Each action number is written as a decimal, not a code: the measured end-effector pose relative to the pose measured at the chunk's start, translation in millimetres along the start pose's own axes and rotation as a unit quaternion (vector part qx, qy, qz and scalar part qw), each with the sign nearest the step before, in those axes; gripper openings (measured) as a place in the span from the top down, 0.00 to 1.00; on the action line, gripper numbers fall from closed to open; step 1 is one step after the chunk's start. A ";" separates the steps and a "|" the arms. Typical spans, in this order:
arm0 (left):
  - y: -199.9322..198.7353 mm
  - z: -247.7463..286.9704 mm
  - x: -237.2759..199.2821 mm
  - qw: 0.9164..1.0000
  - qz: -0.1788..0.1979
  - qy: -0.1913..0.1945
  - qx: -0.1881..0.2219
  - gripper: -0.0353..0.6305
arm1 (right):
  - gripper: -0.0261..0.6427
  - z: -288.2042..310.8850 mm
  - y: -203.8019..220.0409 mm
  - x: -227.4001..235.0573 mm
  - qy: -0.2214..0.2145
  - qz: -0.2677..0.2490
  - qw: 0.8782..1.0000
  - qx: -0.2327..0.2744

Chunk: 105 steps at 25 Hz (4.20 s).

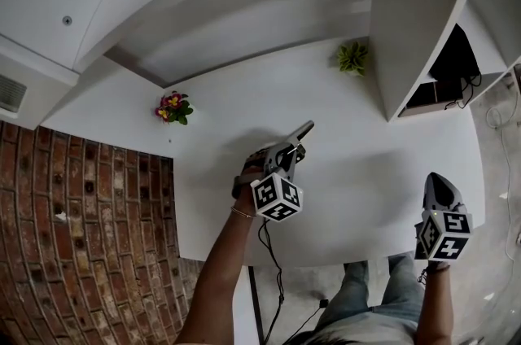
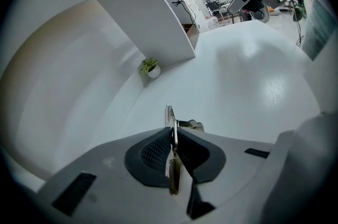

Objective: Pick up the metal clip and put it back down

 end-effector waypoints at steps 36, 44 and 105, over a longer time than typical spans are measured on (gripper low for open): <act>5.9 1.1 16.2 0.988 -0.099 0.115 -0.029 0.72 | 0.96 -9.8 -11.7 17.4 0.008 -0.011 1.000 0.008; 4.9 -20.6 11.4 0.987 -0.137 0.088 -0.016 0.72 | 0.96 -10.6 -25.8 11.0 -0.016 -0.026 0.999 0.021; -58.0 -329.3 112.6 0.665 -0.591 -0.397 0.224 0.93 | 0.96 -80.6 -125.0 -34.1 -0.259 -0.188 0.924 0.207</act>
Point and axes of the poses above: the fingertips, and each gripper's own axes: z forward along the fingers, x to its right, y out of its underside, the point moved 4 cm from there along -z, backward along the fingers, and after that the axes turned 9 degrees about -z, right-handed, at the moved point
